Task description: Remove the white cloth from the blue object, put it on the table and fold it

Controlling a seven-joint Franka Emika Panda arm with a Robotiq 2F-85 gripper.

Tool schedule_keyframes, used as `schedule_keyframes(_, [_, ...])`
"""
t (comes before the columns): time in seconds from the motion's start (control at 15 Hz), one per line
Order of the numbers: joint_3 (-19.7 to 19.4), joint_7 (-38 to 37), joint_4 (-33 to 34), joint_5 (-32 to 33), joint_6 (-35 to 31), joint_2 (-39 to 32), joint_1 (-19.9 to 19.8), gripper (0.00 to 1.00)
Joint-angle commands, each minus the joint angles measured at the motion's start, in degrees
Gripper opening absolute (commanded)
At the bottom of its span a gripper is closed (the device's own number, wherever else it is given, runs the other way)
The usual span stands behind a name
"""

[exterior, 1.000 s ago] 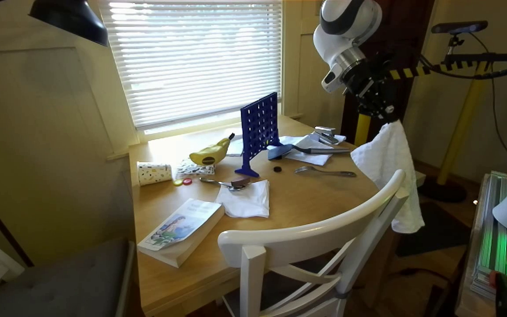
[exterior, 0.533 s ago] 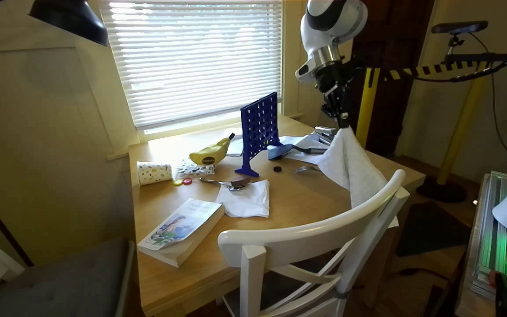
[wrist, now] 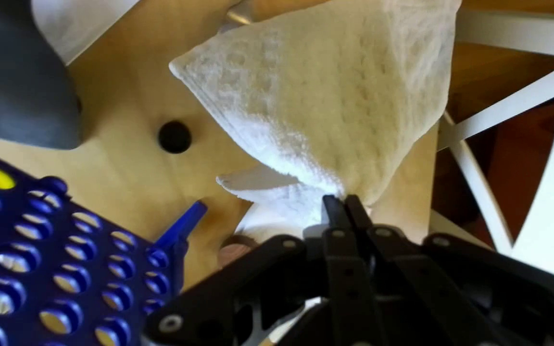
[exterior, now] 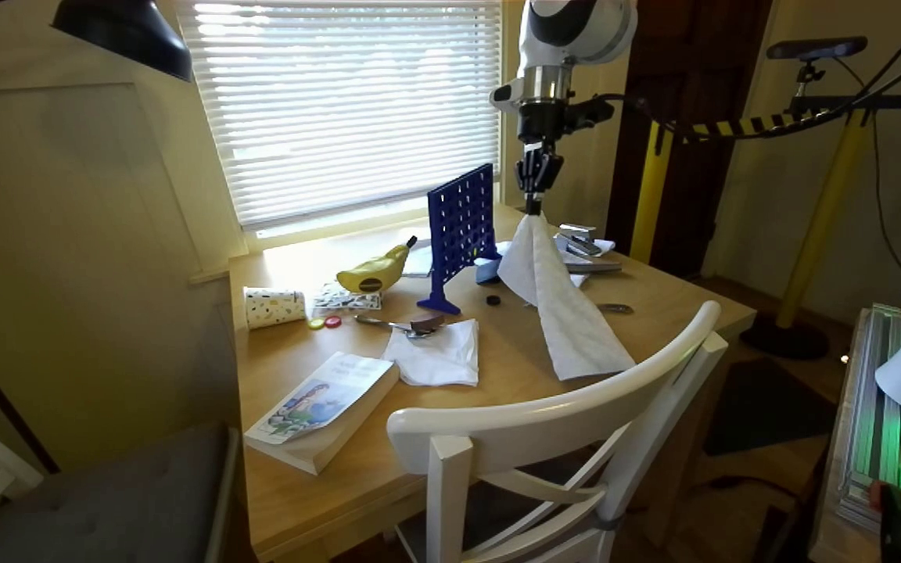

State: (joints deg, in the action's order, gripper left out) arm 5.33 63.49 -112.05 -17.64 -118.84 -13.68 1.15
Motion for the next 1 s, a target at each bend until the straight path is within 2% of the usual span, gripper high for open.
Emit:
schedule_keyframes(0.0, [0.4,-3.6,1.2,2.3,-7.7,-2.3,0.7,0.01])
schedule_keyframes(0.2, [0.4,-7.1,0.9,5.9,-11.0,-3.9,1.5,0.01])
schedule_keyframes(0.27, [0.6,-7.9,0.6,6.8,-11.2,-4.1,1.5,0.29])
schedule_keyframes(0.4, [1.1,-9.1,0.0,8.2,-11.4,-4.3,1.7,0.34])
schedule_keyframes(0.73, [2.5,-8.2,-1.6,7.7,-12.4,-2.0,1.0,0.70])
schedule_keyframes(0.93, [2.6,-6.7,-3.4,7.7,-7.8,0.3,0.4,0.91])
